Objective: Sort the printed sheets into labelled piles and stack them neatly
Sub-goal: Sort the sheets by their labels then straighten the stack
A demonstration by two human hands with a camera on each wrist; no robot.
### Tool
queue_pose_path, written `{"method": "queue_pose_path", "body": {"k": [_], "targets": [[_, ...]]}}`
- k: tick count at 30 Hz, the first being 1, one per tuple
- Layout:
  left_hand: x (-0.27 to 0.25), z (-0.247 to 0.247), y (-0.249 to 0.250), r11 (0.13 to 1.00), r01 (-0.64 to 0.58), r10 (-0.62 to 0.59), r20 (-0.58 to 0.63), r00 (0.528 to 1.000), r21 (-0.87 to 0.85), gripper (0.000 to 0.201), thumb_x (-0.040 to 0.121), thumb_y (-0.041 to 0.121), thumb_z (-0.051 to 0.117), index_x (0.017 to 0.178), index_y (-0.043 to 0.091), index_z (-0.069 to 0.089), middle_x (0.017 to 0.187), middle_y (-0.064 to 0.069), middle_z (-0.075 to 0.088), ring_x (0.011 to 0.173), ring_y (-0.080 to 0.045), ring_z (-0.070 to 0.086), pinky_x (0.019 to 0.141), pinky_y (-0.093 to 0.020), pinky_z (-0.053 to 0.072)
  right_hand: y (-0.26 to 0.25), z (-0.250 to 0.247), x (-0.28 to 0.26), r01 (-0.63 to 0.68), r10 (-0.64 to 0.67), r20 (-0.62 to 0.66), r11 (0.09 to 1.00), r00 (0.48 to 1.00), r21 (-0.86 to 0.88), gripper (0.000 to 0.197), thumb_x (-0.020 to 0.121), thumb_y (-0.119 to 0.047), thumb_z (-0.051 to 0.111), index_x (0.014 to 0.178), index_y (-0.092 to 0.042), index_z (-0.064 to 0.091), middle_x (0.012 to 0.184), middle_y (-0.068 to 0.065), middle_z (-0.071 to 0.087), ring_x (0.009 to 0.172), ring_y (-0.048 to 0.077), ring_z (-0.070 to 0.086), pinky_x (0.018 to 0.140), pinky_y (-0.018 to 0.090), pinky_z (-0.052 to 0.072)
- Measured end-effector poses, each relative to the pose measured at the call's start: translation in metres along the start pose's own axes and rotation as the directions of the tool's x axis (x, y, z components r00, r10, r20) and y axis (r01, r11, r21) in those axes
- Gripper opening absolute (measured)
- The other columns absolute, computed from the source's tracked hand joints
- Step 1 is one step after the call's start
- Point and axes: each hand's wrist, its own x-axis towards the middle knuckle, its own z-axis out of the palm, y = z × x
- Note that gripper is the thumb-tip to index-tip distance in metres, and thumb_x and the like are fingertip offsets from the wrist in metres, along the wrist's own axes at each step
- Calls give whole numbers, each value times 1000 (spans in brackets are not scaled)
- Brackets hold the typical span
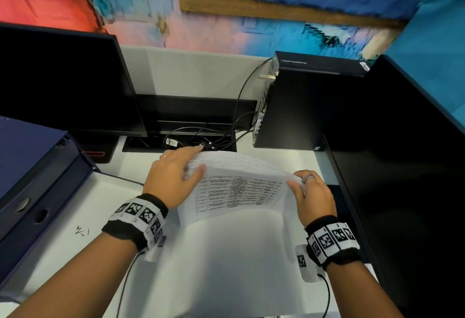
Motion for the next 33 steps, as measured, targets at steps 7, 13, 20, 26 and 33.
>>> {"method": "queue_pose_path", "body": {"k": [7,13,20,26,33], "targets": [[-1,6,5,827,-101,11,165,986,553,44,101,39,39,143,29,36,129,5,55,118,-24,51,94,-49,38,-1,-5,0,47,-46,17,998,999,-42,19,98,-31,51,107,-20,63,97,-9,63,86,15,61,80,35,56],[25,6,66,837,-265,135,288,948,478,43,94,53,49,129,30,39,122,9,61,114,-21,60,95,-52,40,-37,-31,1,263,-272,-77,958,959,-111,22,97,-31,50,98,-18,67,98,-6,65,81,16,59,68,26,45],[41,-13,58,947,-57,72,35,997,-316,12,91,24,68,93,25,56,76,10,61,67,-7,58,57,-21,40,-56,-46,19,218,41,-517,876,855,430,102,75,-21,81,152,-9,15,154,14,21,143,17,24,119,29,23],[28,-3,41,648,68,-82,19,996,-759,31,91,4,65,106,31,65,99,16,75,97,-1,70,82,-19,55,-51,-20,18,-24,134,-60,553,989,833,43,79,-10,78,120,-11,63,108,-5,72,101,6,69,91,30,55],[-11,36,9,799,203,-115,186,976,-566,54,94,21,63,143,20,40,135,10,57,122,5,53,109,-29,45,-50,13,-5,-183,169,99,609,981,772,41,74,-11,82,112,-12,65,98,-4,72,85,-4,70,78,23,60]]}}
